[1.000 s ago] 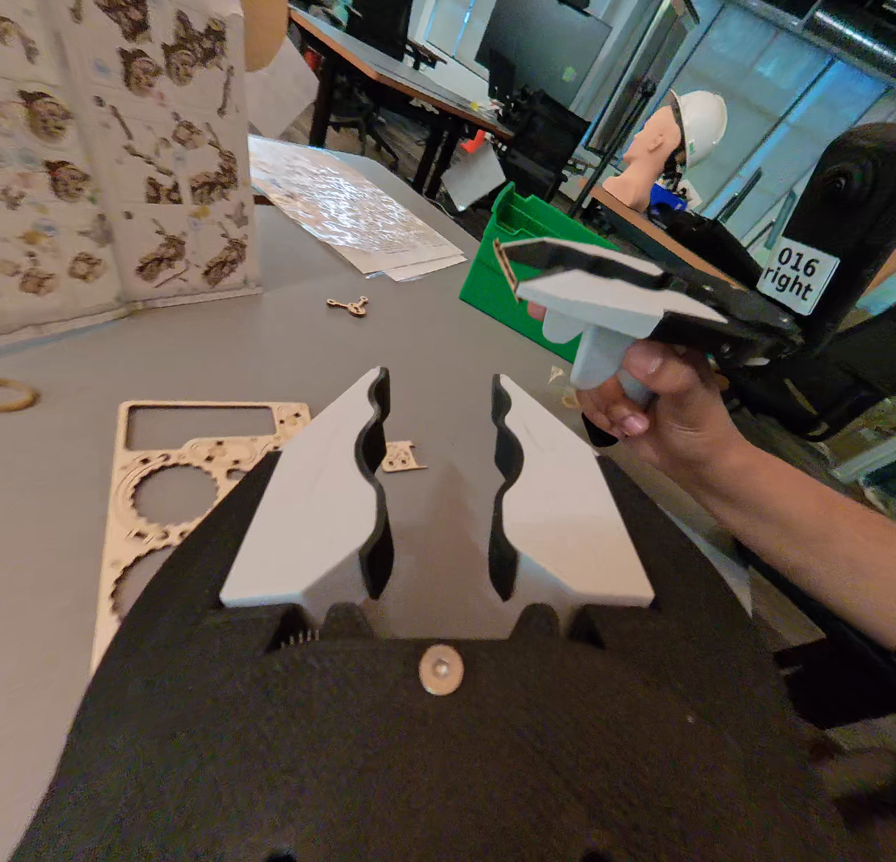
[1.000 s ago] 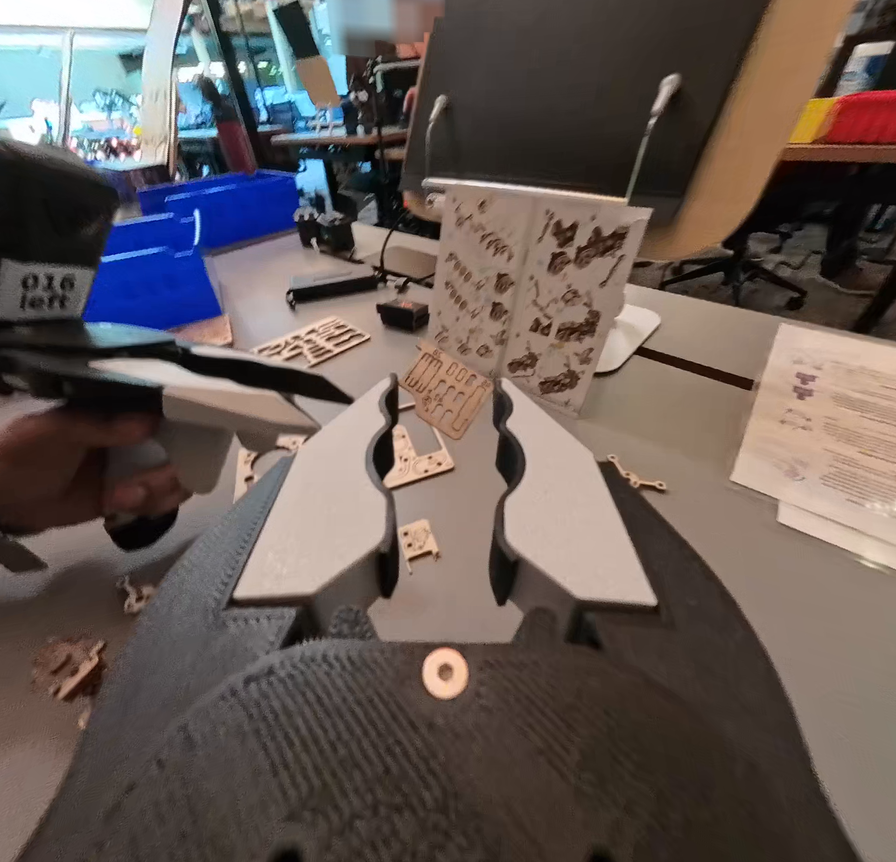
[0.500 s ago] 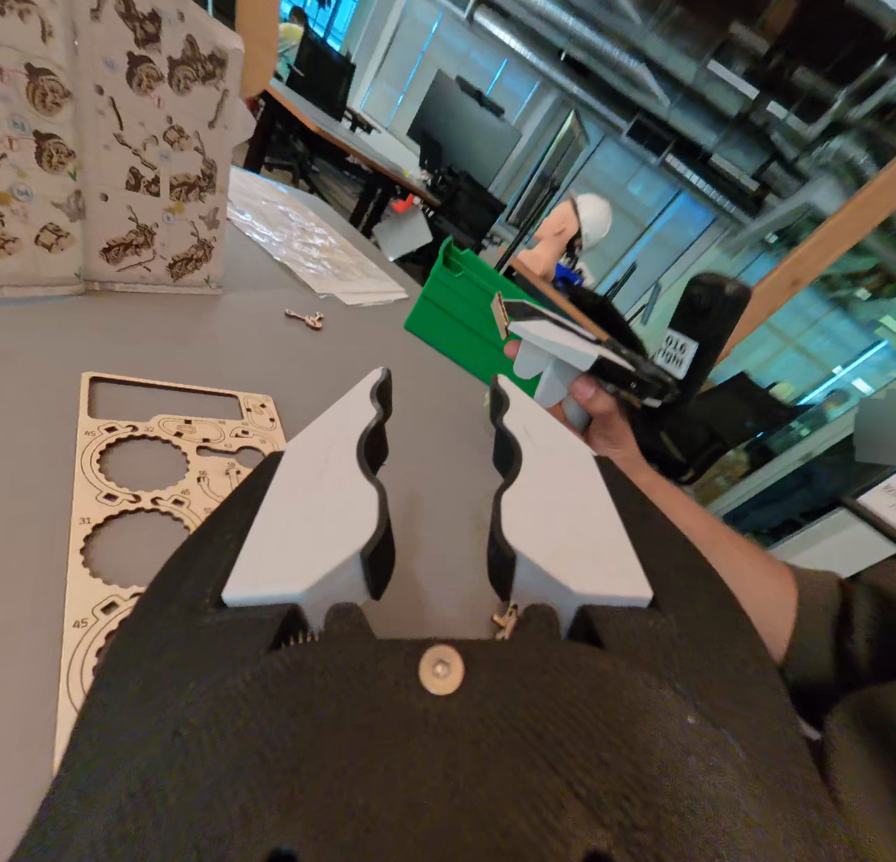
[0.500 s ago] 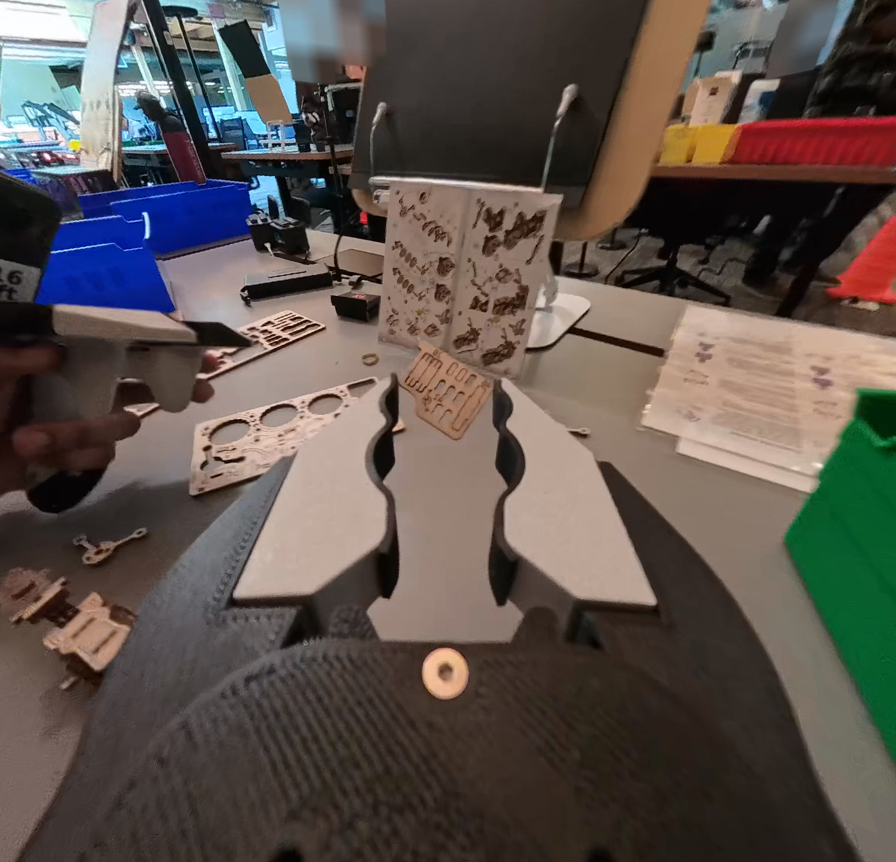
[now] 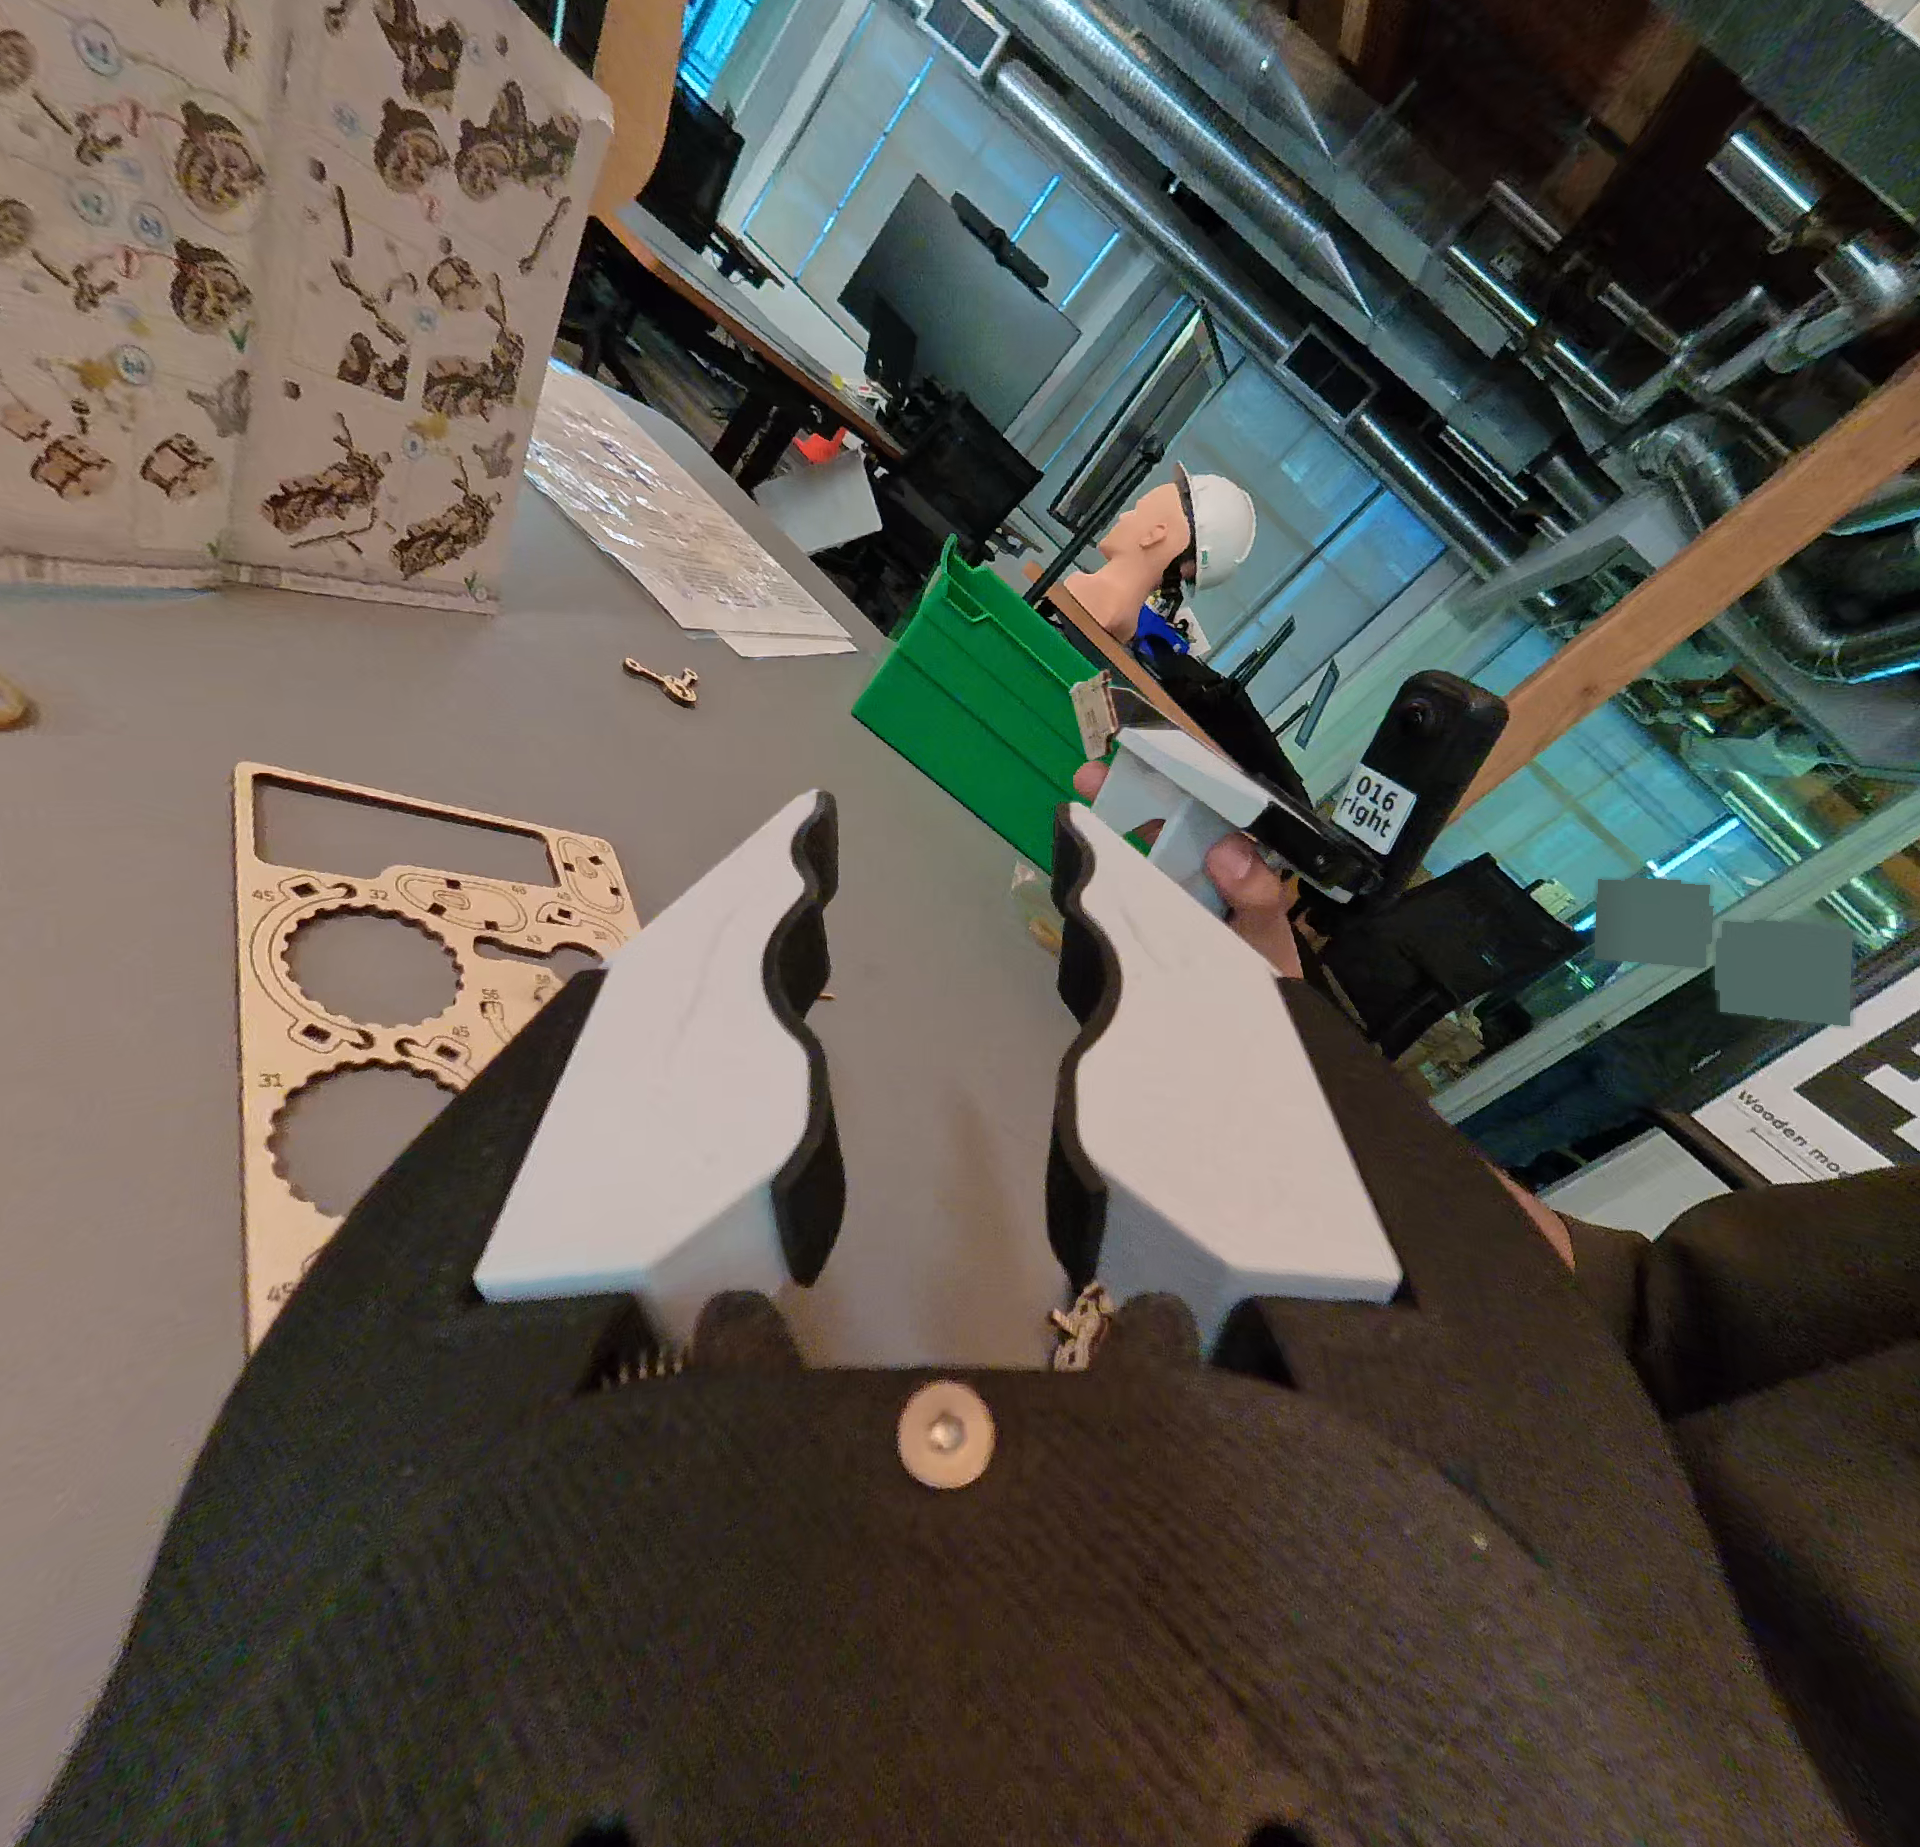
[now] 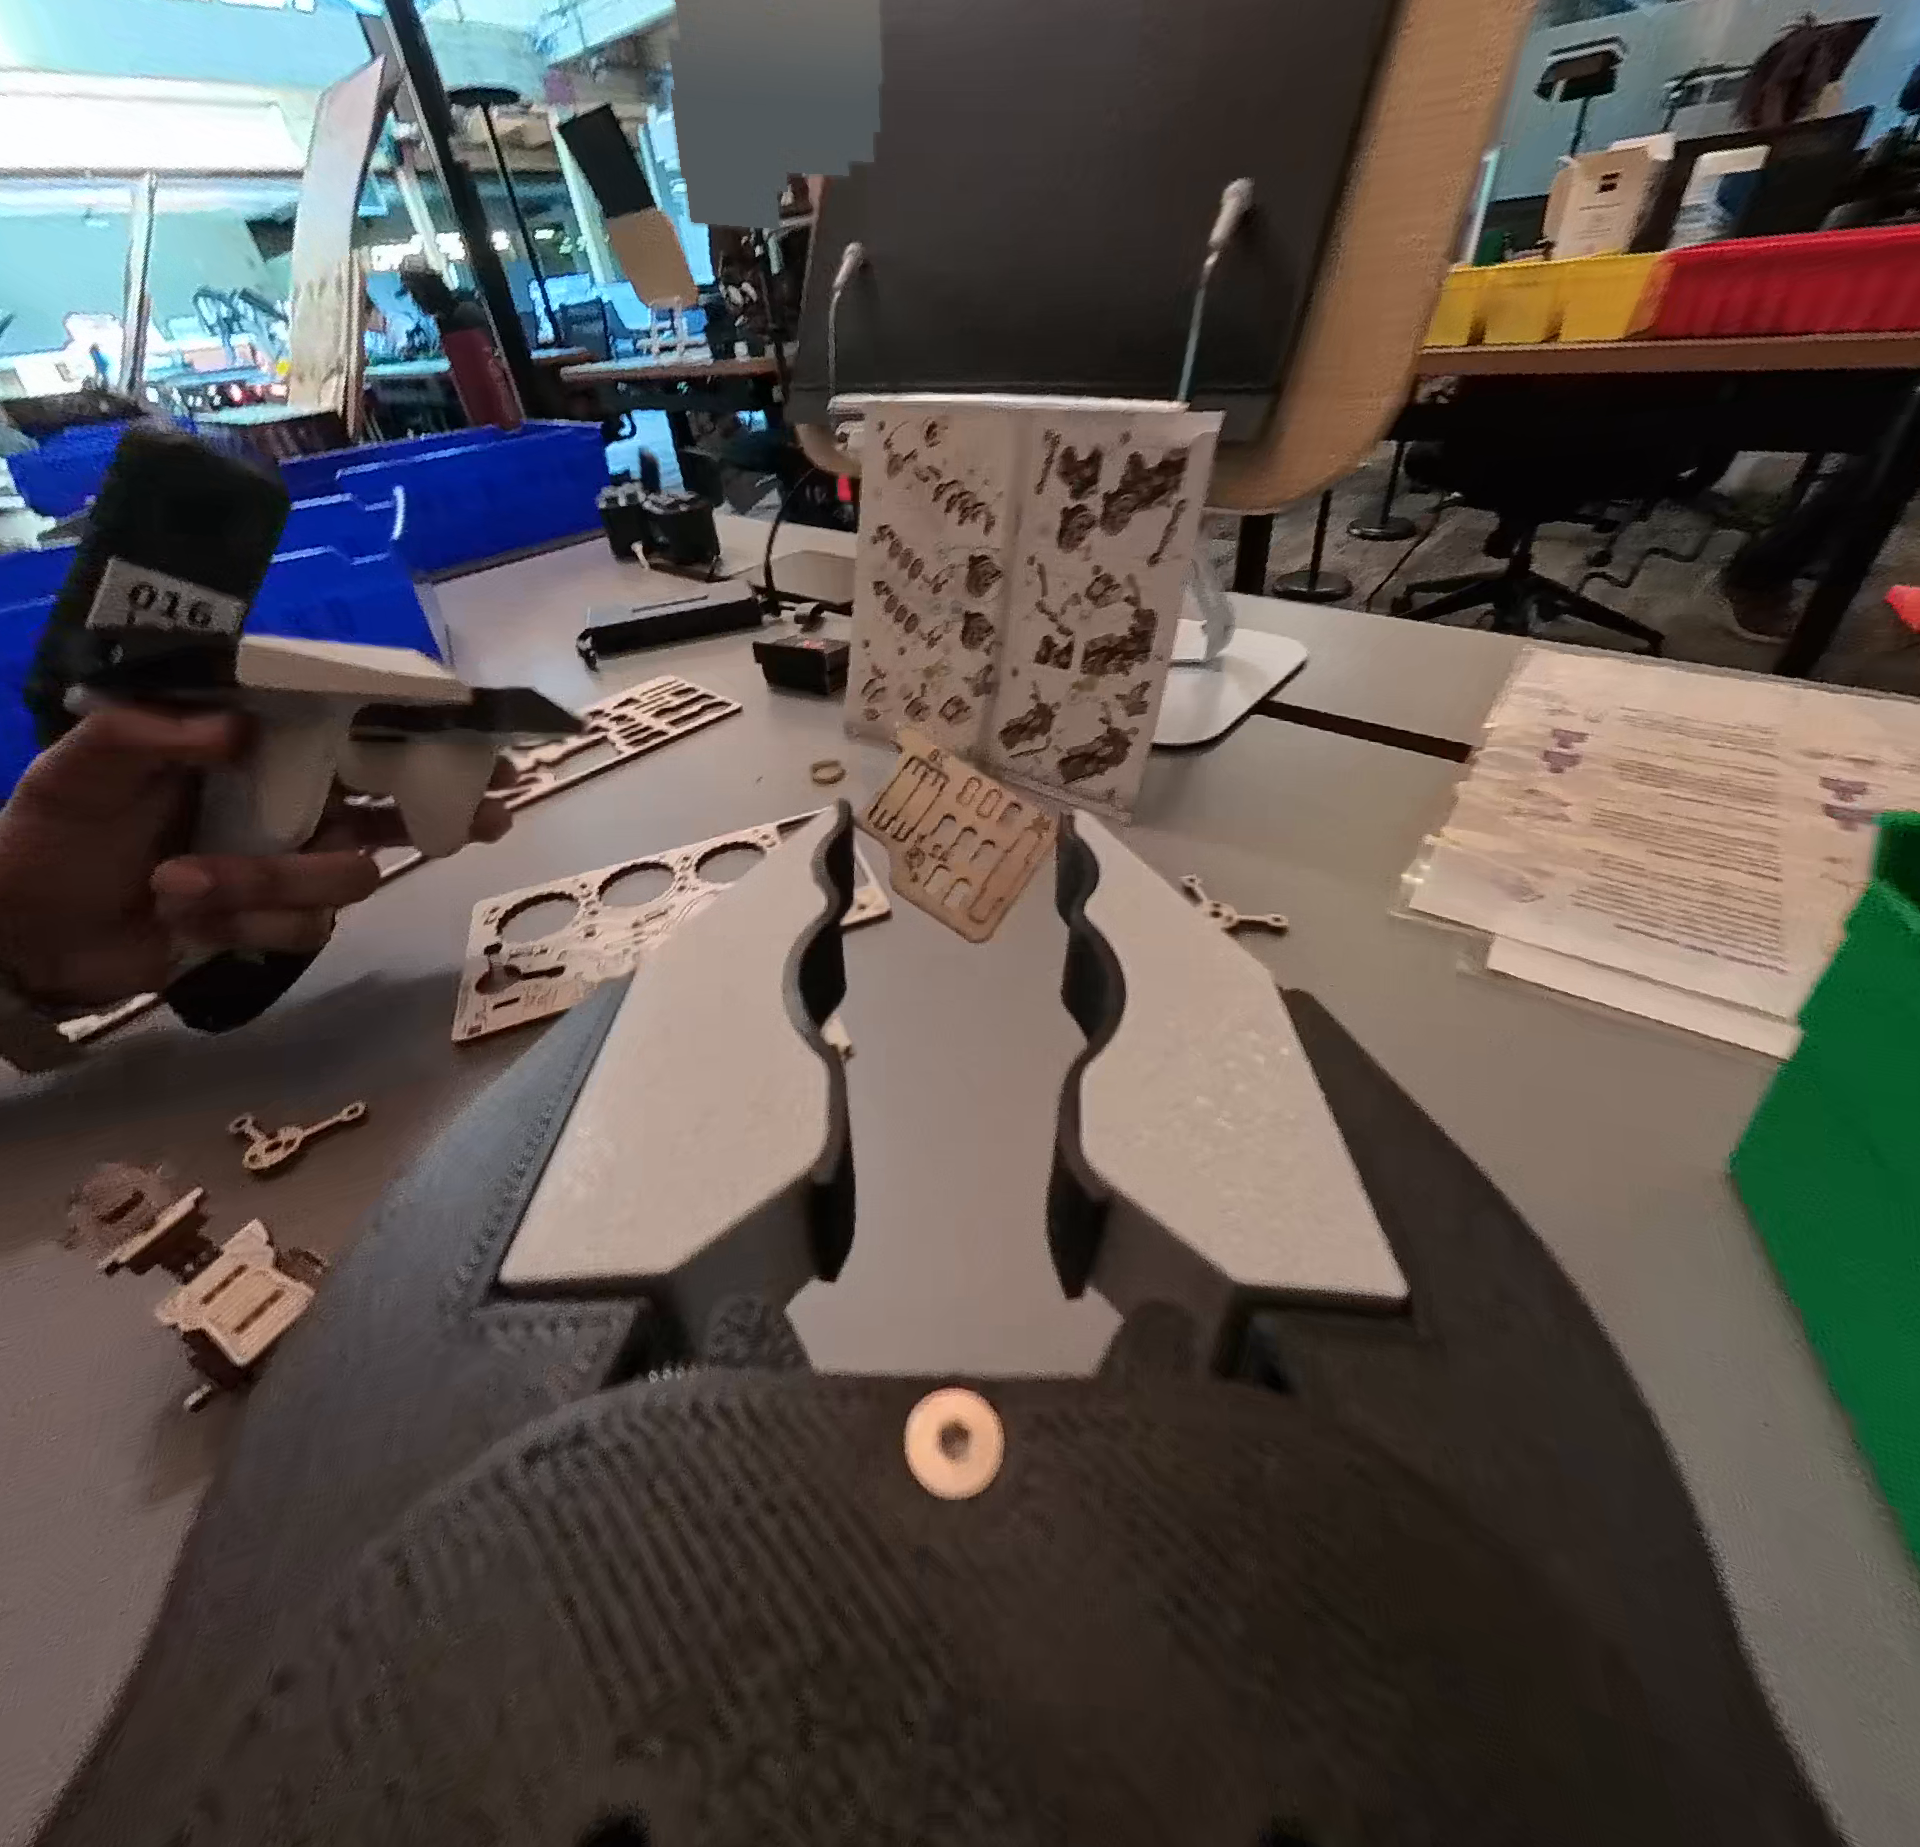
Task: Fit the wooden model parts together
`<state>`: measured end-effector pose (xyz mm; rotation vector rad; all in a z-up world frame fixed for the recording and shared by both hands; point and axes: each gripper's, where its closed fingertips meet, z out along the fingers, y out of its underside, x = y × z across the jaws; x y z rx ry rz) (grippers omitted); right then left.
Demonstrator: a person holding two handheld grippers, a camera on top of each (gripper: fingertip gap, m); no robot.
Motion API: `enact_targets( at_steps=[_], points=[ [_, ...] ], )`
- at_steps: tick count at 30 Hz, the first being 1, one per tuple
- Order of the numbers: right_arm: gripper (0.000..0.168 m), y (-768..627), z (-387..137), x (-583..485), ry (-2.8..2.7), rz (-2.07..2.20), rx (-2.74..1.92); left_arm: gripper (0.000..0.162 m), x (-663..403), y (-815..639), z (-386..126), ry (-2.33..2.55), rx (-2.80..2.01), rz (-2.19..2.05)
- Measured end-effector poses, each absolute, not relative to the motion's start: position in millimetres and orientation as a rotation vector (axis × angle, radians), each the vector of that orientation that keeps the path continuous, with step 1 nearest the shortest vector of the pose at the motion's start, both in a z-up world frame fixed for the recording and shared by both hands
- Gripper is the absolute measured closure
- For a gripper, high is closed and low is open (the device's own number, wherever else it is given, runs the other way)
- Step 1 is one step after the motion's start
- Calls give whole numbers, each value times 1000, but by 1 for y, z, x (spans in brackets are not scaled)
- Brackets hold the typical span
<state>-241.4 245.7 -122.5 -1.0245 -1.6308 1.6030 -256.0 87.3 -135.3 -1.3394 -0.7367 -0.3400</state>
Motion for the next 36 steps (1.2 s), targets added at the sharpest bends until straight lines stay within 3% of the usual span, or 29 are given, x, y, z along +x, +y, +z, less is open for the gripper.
enact_targets(
  at_steps=[18, 24, 36],
  points=[
    [131, 159, -142, -221, -1900, 1642, -850, 123, -219, 120, -151, -632, -1506, -376],
    [131, 147, -149, -216, -1955, 1564, -774, 136, -216, 123, -155, -674, -1488, -478],
    [131, 134, -163, -212, -2018, 1406, -660, 140, -204, 129, -162, -690, -1500, -626]
  ],
)
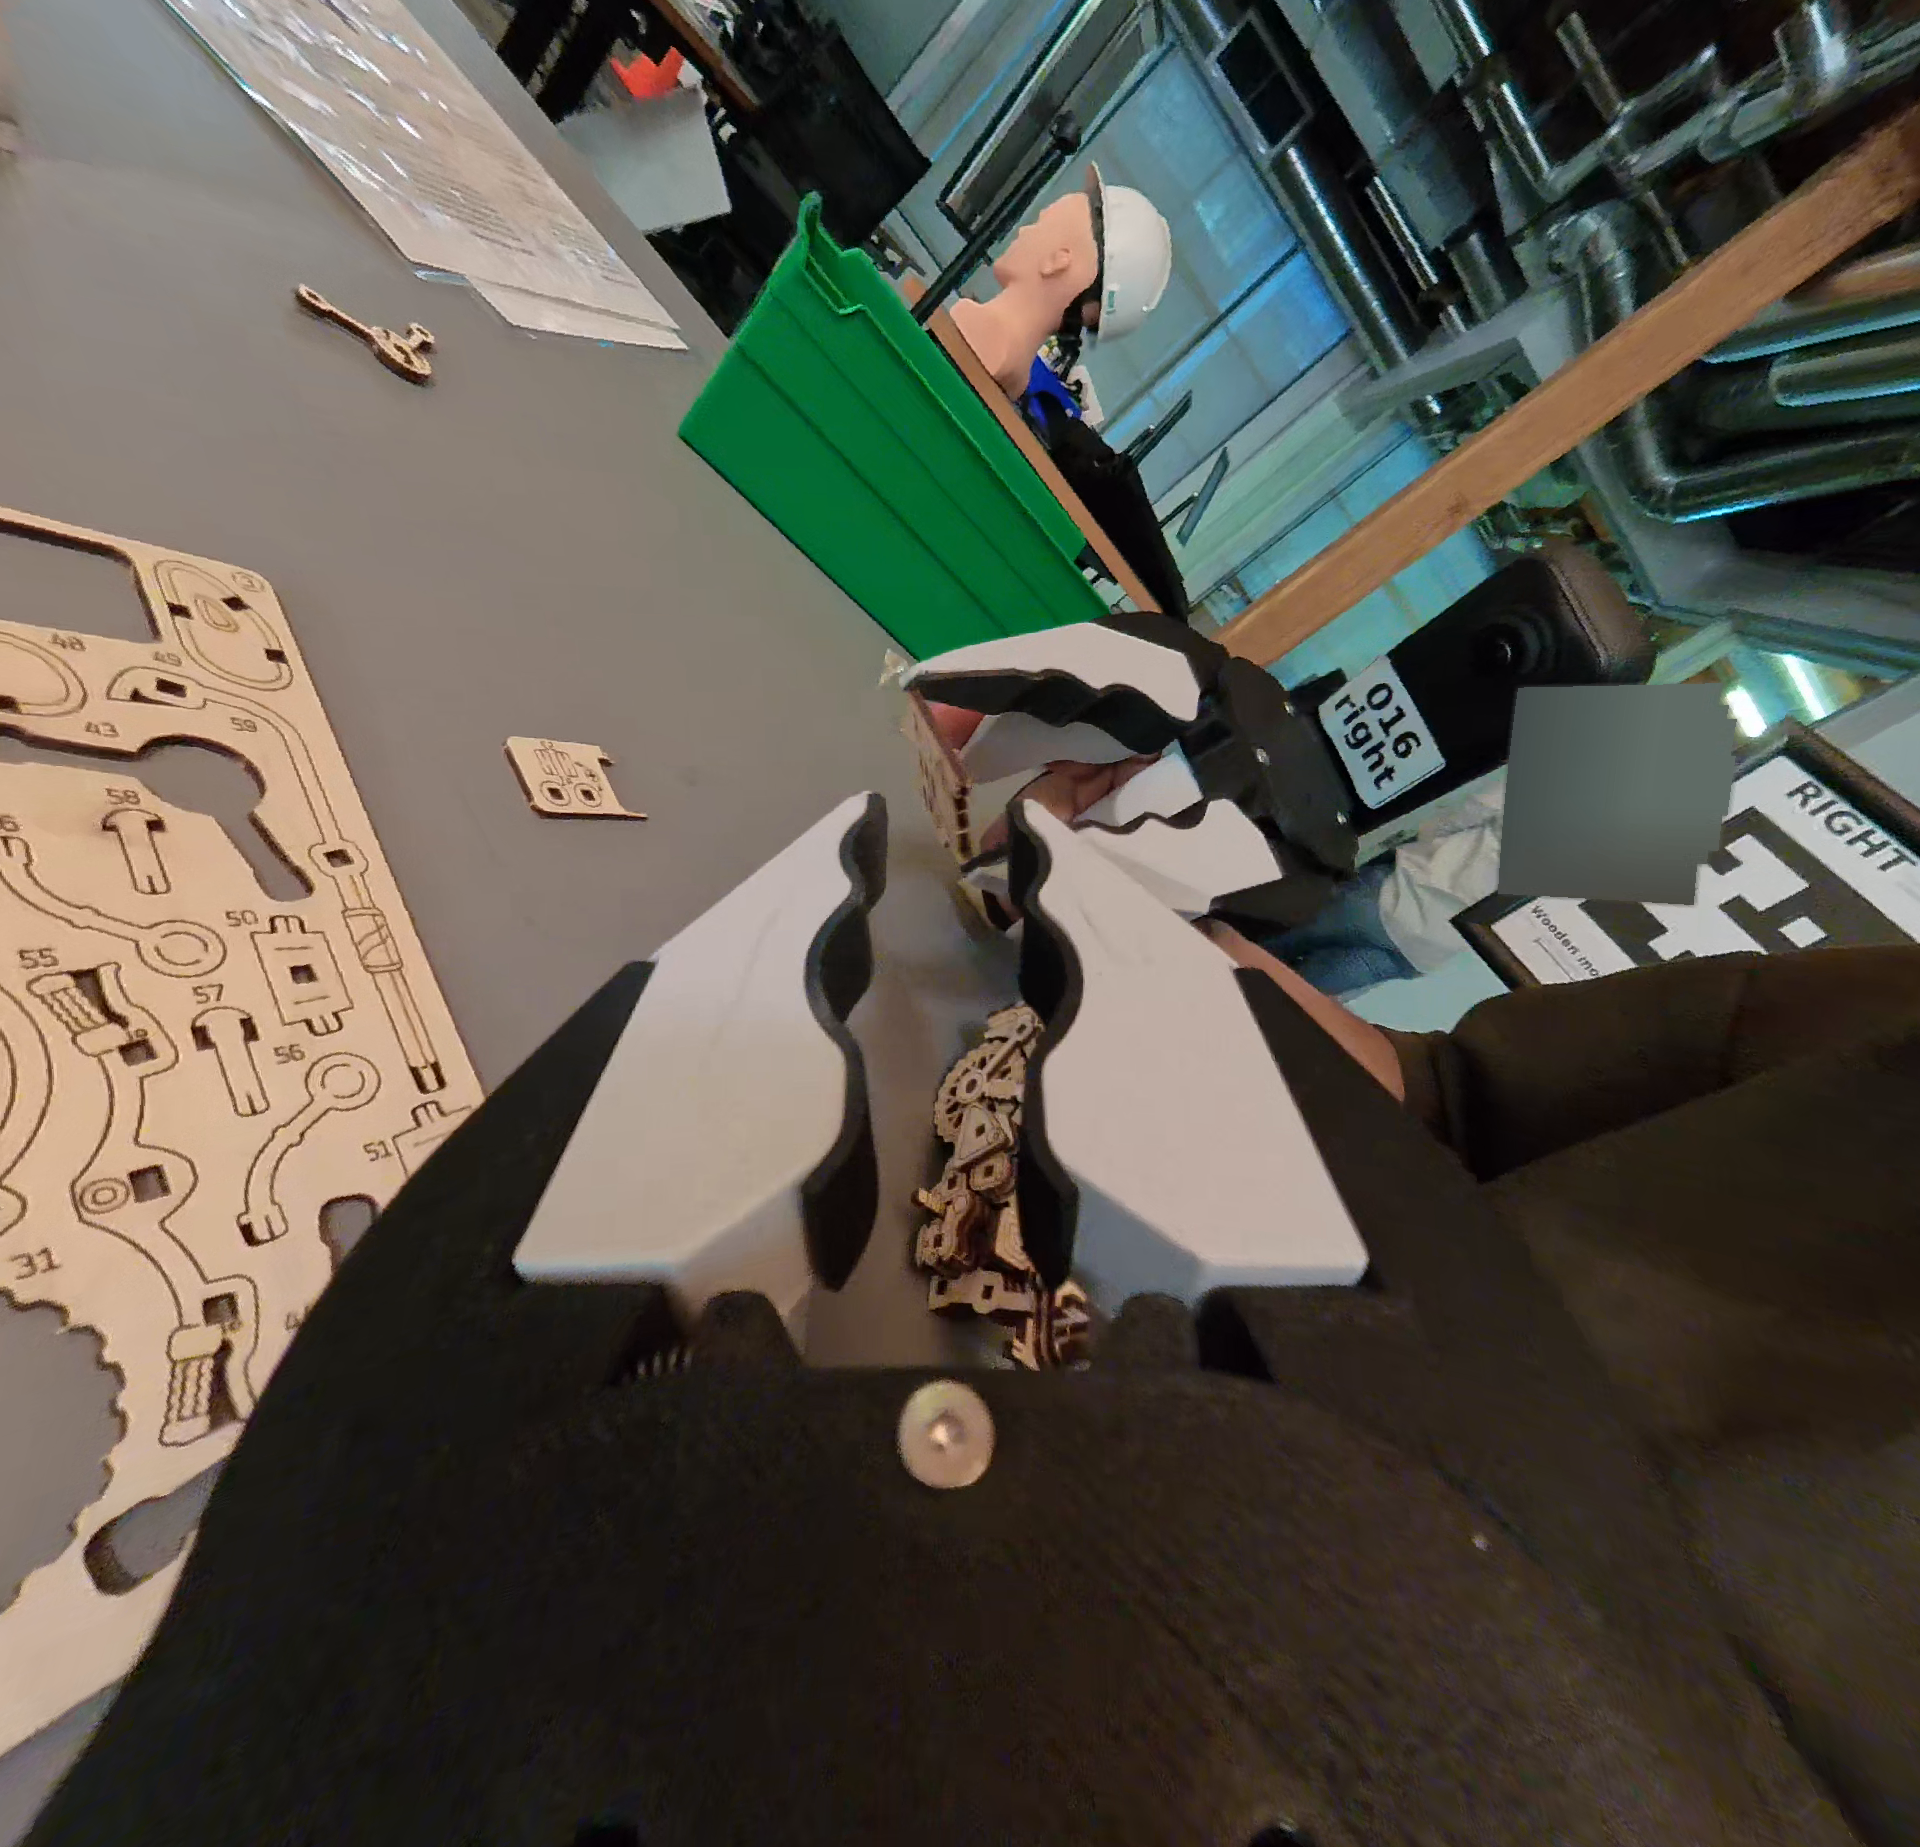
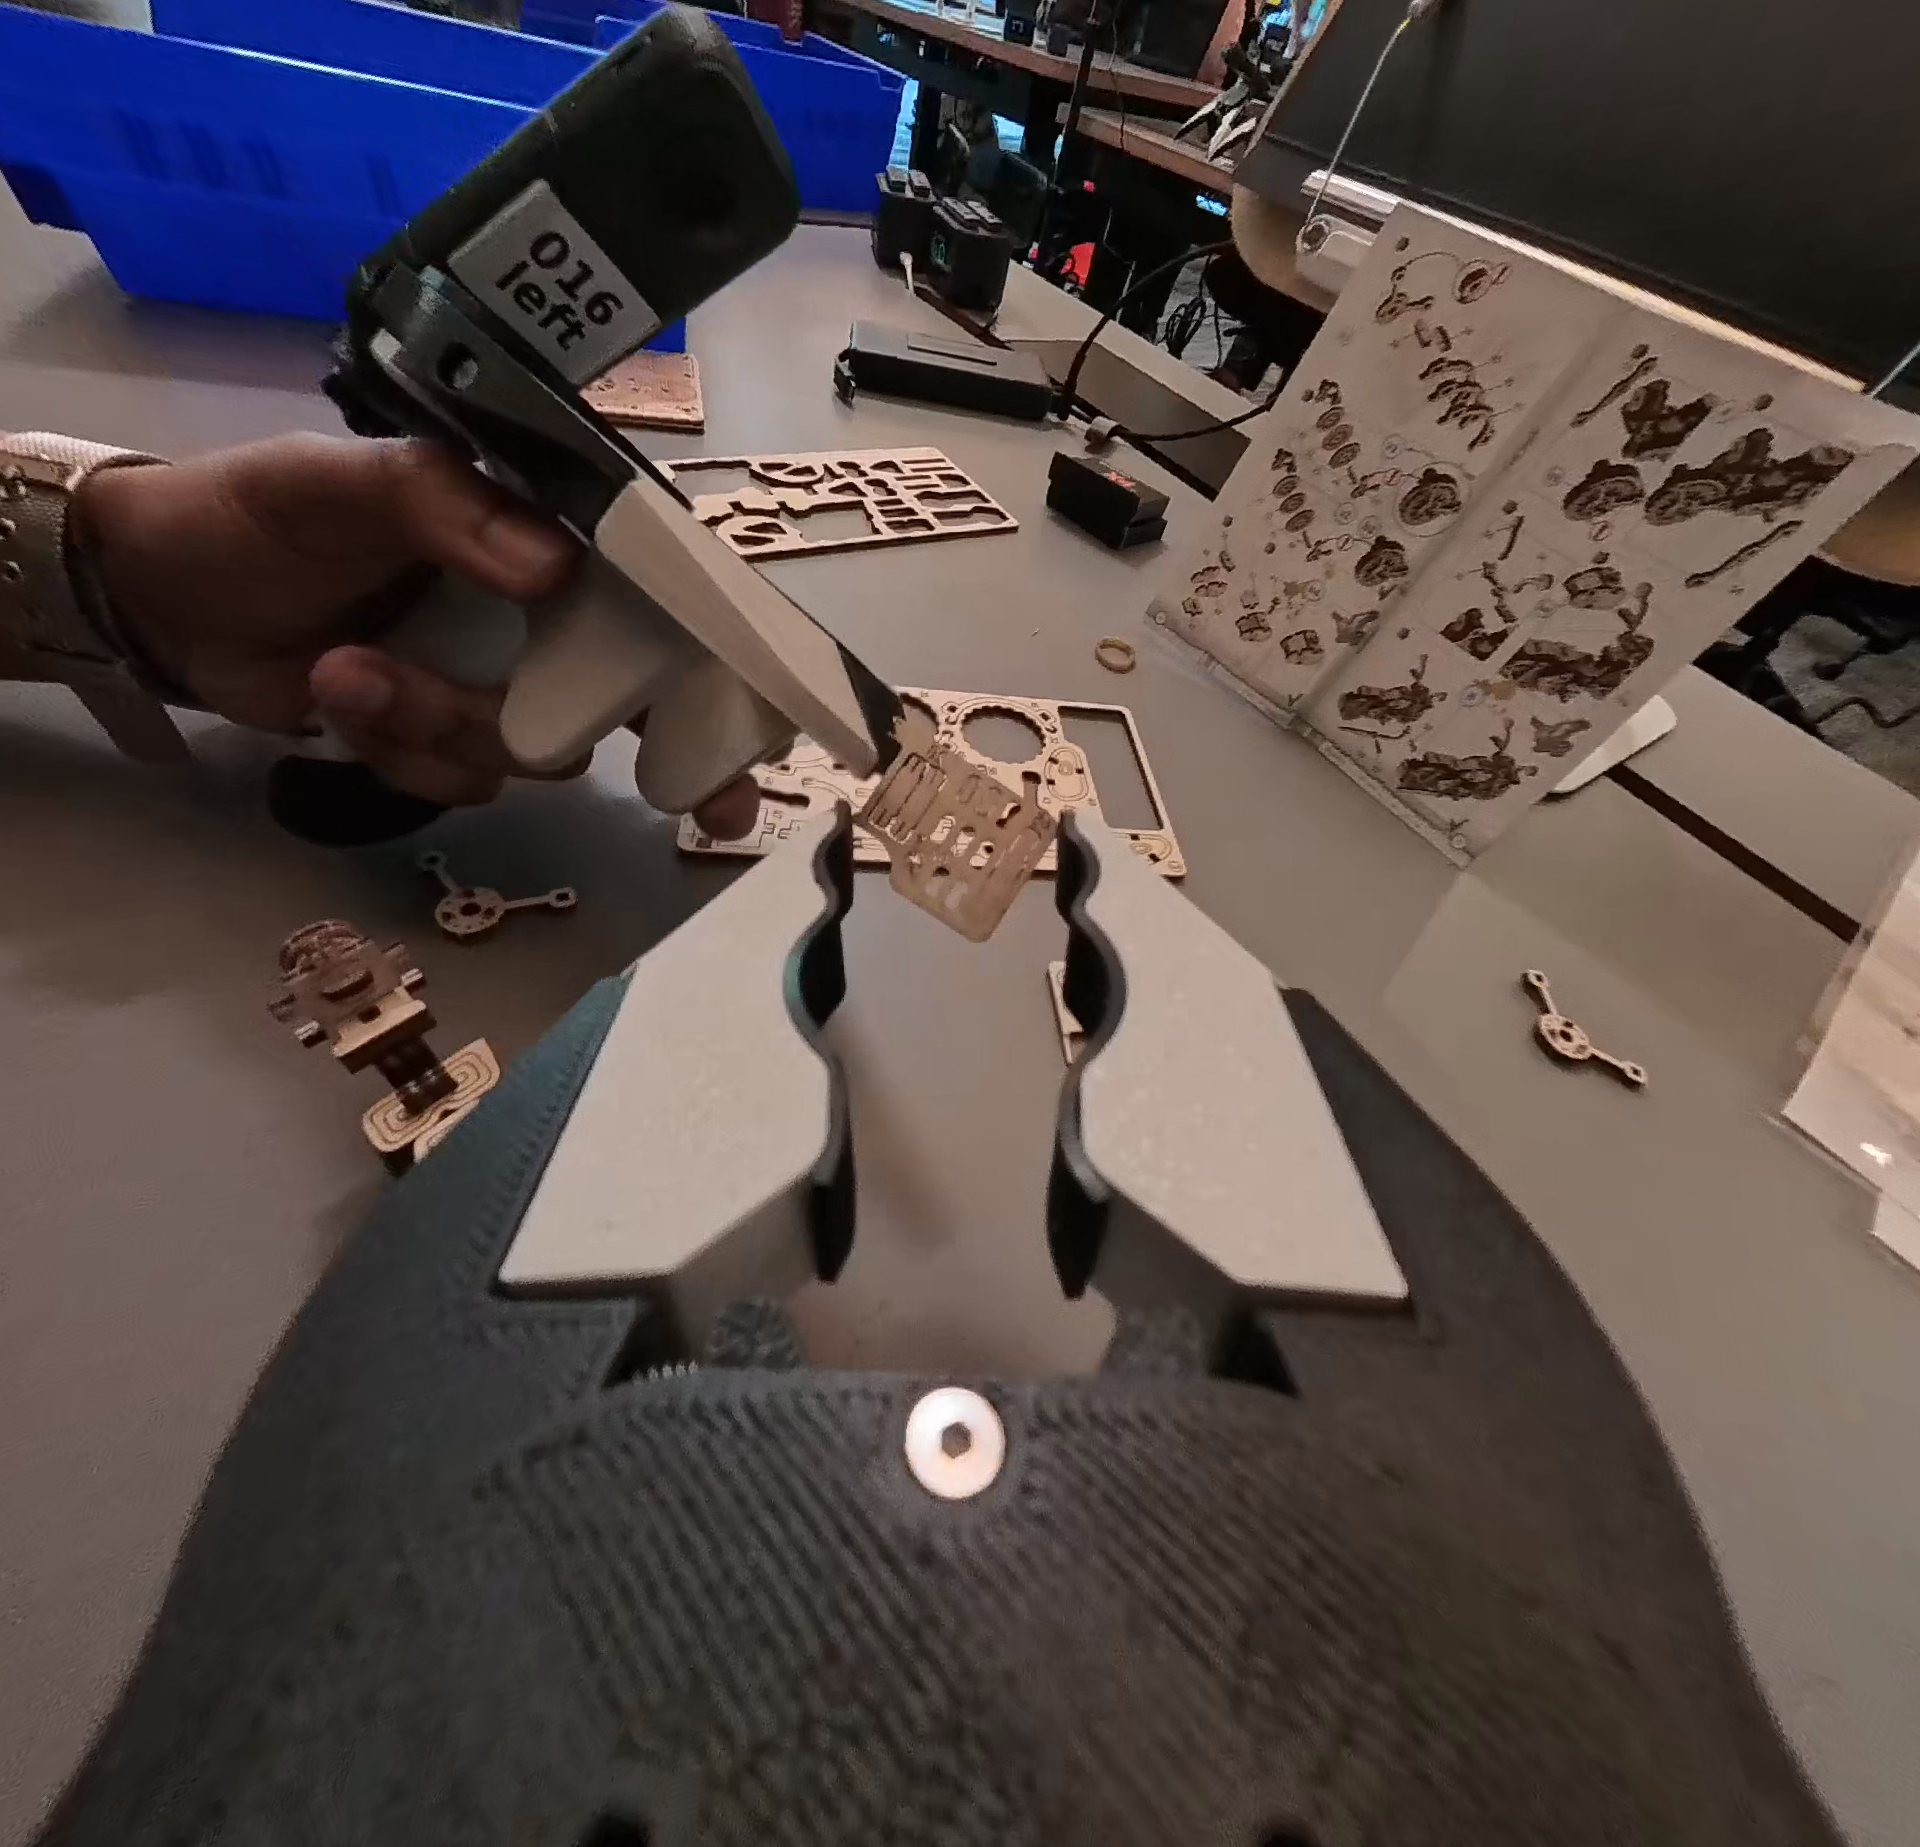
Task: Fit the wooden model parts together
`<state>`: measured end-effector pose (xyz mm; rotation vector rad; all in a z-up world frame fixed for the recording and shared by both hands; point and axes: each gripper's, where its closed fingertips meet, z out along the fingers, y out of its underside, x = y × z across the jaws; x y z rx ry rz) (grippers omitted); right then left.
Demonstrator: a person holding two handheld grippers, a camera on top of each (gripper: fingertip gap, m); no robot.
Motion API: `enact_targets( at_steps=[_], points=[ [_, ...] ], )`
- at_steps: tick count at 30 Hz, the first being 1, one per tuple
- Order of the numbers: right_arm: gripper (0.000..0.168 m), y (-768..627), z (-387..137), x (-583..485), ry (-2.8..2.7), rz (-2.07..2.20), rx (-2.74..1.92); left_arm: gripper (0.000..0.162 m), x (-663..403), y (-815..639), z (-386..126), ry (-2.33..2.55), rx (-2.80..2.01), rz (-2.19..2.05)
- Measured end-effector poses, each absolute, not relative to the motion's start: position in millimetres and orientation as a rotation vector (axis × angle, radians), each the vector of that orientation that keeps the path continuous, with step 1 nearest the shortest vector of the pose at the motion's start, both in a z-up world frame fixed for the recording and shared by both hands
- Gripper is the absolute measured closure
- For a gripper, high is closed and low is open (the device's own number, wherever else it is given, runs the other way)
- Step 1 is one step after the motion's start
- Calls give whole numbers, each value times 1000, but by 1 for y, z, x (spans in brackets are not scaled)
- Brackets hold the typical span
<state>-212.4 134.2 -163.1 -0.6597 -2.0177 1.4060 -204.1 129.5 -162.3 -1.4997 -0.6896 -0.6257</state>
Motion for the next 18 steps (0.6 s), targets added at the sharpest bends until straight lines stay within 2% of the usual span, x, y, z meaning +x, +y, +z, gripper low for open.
enact_targets(
  at_steps=[2, 4, 5, 10, 12, 14, 18],
  points=[
    [130, 133, -164, -212, -2021, 1400, -653, 142, -203, 130, -163, -692, -1503, -640],
    [130, 133, -164, -212, -2022, 1398, -652, 158, -204, 130, -165, -702, -1508, -635],
    [130, 132, -164, -212, -2024, 1397, -651, 159, -204, 130, -164, -702, -1503, -643],
    [129, 131, -162, -212, -2004, 1456, -680, 161, -204, 129, -162, -694, -1490, -658],
    [111, 130, -155, -211, -1970, 1577, -745, 161, -207, 127, -162, -696, -1493, -633],
    [103, 131, -149, -210, -1959, 1716, -840, 162, -208, 125, -160, -686, -1480, -634],
    [107, 139, -153, -216, -1963, 1790, -999, 162, -209, 122, -155, -670, -1456, -645]
  ],
)
